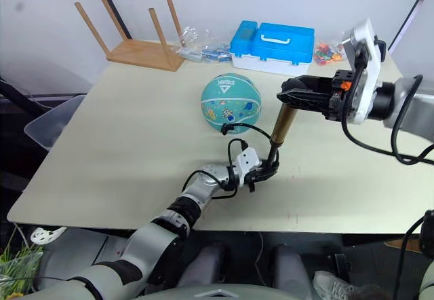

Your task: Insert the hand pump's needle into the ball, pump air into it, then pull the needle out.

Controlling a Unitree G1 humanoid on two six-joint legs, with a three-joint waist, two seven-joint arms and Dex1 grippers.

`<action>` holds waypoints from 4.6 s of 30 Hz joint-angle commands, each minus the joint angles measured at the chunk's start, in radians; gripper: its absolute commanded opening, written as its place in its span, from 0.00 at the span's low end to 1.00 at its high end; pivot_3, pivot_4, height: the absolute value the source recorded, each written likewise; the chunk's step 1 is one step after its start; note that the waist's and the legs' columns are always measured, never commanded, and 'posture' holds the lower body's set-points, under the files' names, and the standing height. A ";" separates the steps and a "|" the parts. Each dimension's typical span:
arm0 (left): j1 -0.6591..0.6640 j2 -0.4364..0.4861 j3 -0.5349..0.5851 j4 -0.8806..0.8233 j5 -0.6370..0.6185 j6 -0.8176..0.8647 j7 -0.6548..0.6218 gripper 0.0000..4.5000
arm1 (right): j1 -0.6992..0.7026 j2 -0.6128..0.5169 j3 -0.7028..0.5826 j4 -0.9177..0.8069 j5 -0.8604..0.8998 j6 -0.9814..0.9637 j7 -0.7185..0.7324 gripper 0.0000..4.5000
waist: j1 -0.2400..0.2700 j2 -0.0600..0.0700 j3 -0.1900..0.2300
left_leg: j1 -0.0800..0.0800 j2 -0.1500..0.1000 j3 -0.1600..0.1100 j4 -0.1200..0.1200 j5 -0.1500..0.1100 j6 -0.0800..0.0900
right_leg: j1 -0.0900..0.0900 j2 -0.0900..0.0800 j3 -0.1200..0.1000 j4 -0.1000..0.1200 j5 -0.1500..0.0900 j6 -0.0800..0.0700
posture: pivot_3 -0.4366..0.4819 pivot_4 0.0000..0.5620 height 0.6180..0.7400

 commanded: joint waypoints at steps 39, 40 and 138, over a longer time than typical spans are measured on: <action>0.042 -0.006 -0.004 0.088 0.019 0.050 0.001 0.24 | -0.102 0.003 -0.025 -0.056 0.102 0.269 -0.246 0.35 | 0.023 0.003 0.008 | -0.008 -0.004 -0.001 0.001 0.000 0.000 | -0.007 -0.004 -0.001 0.000 0.002 -0.004 | 0.48 0.27 1.00; 0.045 -0.006 -0.004 0.085 0.019 0.050 0.001 0.24 | -0.062 0.016 -0.002 -0.050 0.068 0.234 -0.231 0.35 | 0.020 0.002 0.006 | -0.006 -0.003 0.000 0.001 0.000 0.000 | -0.004 -0.003 -0.002 0.000 0.002 -0.004 | 0.48 0.27 1.00; 0.084 0.004 -0.010 0.047 0.020 0.066 0.004 0.24 | 0.117 0.195 0.057 -0.043 -0.120 -0.061 -0.287 0.35 | -0.008 0.001 -0.007 | 0.001 -0.005 -0.002 -0.003 0.000 0.000 | 0.001 -0.005 -0.003 0.001 -0.005 0.003 | 0.48 0.27 1.00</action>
